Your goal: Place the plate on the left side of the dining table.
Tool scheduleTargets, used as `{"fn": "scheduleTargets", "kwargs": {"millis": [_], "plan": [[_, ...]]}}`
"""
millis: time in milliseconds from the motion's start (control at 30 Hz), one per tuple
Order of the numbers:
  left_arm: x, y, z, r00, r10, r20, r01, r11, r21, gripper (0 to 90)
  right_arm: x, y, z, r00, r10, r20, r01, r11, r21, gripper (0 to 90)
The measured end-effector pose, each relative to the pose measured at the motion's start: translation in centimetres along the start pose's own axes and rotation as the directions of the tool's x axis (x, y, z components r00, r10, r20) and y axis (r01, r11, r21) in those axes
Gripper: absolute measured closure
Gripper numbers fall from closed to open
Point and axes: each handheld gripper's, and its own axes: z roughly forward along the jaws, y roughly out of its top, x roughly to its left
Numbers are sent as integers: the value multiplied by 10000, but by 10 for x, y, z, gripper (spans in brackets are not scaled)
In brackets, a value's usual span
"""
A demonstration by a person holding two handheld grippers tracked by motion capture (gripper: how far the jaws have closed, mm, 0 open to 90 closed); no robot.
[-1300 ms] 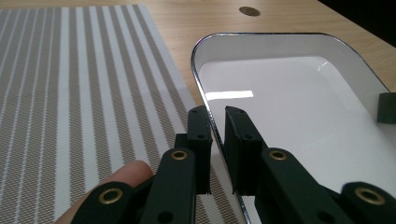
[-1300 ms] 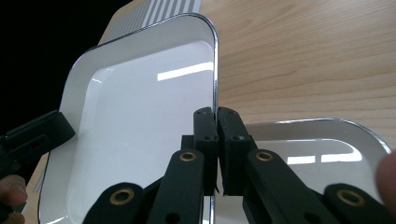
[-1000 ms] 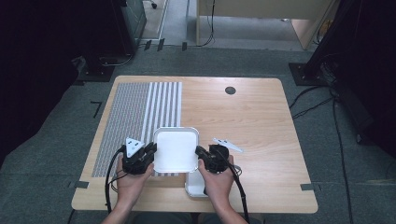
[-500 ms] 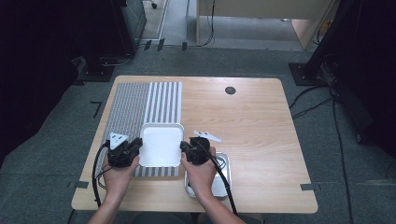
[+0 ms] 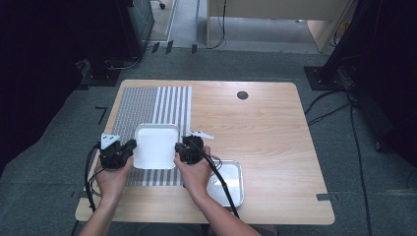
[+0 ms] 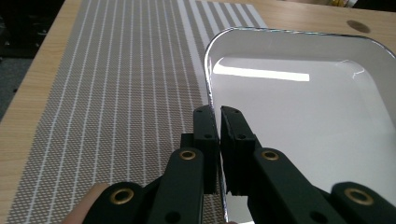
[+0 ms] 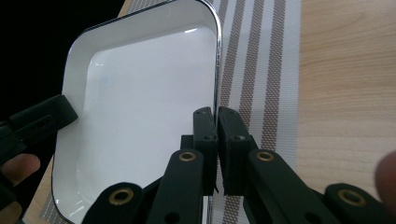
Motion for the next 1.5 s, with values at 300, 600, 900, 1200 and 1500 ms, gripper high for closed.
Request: {"fn": "scheduleTargets", "kwargs": {"millis": [300,600,900,1200,1500], "plan": [[14,10,14,9993,-121,-345,123,9999,56,877,13,9,21,9997,-191,148,187,9996,227,874],[27,21,38,9987,-327,-380,337,9991,252,883,13,24,49,9991,-75,406,59,9992,395,880],[38,16,69,9952,-830,-509,863,9941,655,883,8,32,79,9961,-58,880,1,9979,646,883],[41,8,85,9951,-850,-512,898,9910,997,875,-4,32,97,9950,161,981,-237,9968,766,877],[54,10,64,9875,-1572,138,1551,9828,998,610,-10,36,90,9981,-113,609,53,9951,988,744]]}}
